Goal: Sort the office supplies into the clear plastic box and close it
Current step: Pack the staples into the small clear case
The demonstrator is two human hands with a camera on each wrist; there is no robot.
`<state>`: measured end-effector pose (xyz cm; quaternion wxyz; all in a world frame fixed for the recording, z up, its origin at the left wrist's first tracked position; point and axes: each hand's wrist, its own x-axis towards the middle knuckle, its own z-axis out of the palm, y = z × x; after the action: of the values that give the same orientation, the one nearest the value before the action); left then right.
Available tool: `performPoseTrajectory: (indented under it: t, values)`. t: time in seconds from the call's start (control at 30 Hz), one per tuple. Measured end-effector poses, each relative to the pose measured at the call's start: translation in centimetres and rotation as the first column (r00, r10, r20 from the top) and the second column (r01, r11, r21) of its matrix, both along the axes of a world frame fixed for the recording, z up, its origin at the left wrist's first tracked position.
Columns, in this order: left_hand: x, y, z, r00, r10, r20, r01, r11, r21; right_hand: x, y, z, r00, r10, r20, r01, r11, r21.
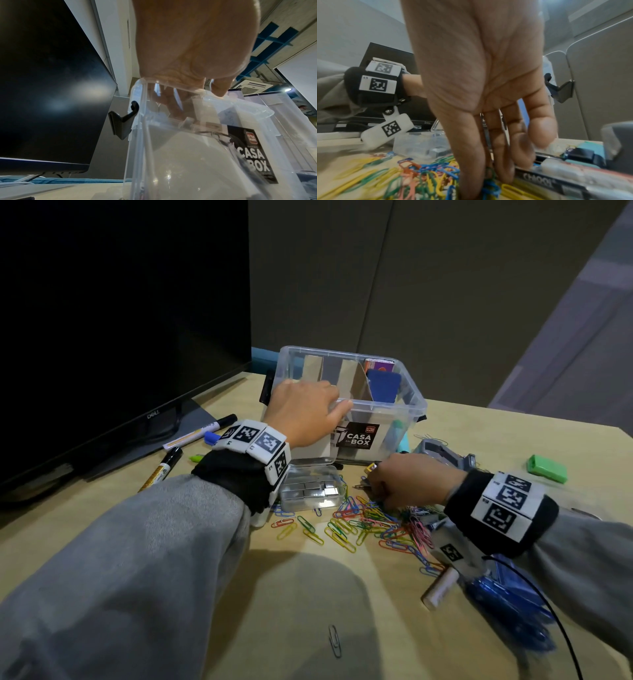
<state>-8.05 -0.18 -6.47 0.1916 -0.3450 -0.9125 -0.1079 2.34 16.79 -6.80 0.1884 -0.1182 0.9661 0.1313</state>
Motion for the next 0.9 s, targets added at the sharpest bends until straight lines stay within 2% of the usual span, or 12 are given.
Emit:
performPoseTrajectory:
  t: [0.33,0.7,0.8,0.9]
  values:
    - [0.24,0.00,0.05,1.000,0.012,0.016,-0.013,1.000,0.004,-0.17,-0.05,0.36,0.998,-0.017,-0.067,0.008,0.991,-0.134]
    - [0.58,-0.03,0.33,0.998,0.023,0.060,-0.023,1.000,-0.003,-0.58,-0.65,0.47,0.980,-0.050,-0.193,0.018,0.986,-0.163]
    - [0.71,-0.05,0.39,0.997,0.029,0.065,-0.029,1.000,-0.003,-0.59,-0.76,0.45,0.980,-0.050,-0.191,0.017,0.985,-0.171]
    - [0.74,-0.28,0.93,0.994,0.005,0.112,0.002,0.998,-0.065,-0.55,-0.86,0.37,0.985,-0.038,-0.169,0.014,0.990,-0.139]
